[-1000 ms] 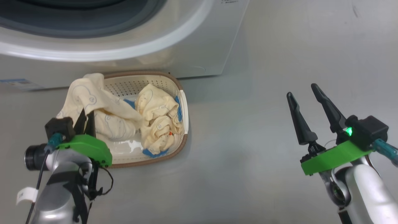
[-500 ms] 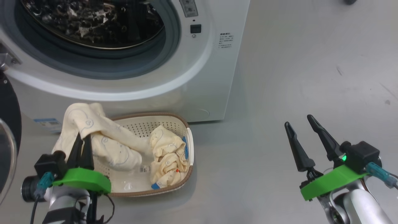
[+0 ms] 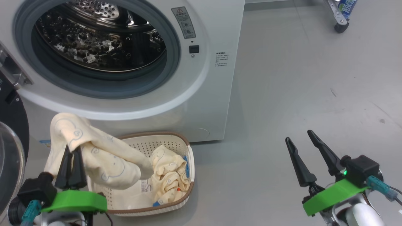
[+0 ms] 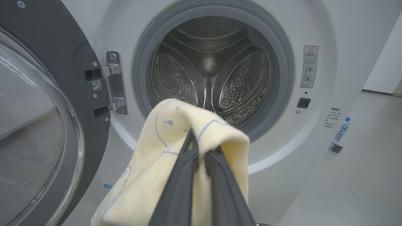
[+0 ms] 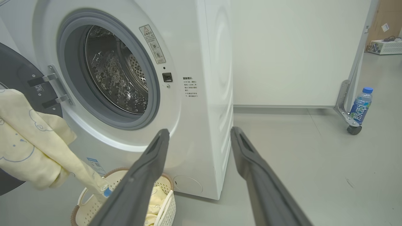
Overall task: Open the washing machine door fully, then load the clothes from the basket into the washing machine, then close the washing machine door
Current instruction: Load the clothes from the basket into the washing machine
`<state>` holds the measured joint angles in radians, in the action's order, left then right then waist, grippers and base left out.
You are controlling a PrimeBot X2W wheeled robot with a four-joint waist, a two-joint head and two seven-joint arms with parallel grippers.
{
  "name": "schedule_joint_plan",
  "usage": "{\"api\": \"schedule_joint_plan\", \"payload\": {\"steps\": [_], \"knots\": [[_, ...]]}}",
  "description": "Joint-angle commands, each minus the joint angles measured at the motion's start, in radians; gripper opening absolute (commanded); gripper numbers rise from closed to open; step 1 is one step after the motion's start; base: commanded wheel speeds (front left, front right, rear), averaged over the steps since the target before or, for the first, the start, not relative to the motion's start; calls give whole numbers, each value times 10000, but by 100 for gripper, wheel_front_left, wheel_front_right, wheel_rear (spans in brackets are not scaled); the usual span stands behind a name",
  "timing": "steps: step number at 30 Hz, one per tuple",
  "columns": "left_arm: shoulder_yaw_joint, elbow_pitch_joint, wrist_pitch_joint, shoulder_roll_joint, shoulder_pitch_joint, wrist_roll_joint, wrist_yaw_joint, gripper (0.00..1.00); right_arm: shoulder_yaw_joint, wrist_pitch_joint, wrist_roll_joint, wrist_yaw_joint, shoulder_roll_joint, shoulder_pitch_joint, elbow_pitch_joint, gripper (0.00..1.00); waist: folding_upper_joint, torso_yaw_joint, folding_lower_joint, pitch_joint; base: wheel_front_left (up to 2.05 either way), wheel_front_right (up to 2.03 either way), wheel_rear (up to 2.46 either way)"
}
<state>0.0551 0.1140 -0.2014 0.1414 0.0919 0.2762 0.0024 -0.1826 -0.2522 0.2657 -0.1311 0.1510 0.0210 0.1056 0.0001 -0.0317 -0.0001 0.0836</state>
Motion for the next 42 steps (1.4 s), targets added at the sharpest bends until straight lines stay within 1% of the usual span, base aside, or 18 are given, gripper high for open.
{"api": "schedule_joint_plan", "payload": {"steps": [1,6,11,23,32,42], "knots": [[-482,-629,4,221,95,115,116,0,-181,-95,72,4,174,84,-373,100,-1,-41,1,-89,0,0,0],[-563,-1179,66,229,-503,103,334,0,-178,-95,75,4,218,-62,-450,100,-1,-110,1,-247,0,0,0],[-640,-1450,98,229,-971,70,552,0,-191,-77,30,4,247,-179,-483,100,-1,-183,1,-397,0,0,0],[-594,-1692,133,244,-1380,76,726,0,1,-48,-117,4,124,-274,-550,100,-1,-291,1,-408,0,0,0],[-539,-1655,137,280,-1095,170,700,0,104,-57,-129,4,74,-151,-593,100,-1,-297,1,84,0,0,0],[-393,-1244,20,260,-88,334,544,0,265,-79,-185,4,-6,231,-678,100,-1,-235,1,1262,0,0,0]]}}
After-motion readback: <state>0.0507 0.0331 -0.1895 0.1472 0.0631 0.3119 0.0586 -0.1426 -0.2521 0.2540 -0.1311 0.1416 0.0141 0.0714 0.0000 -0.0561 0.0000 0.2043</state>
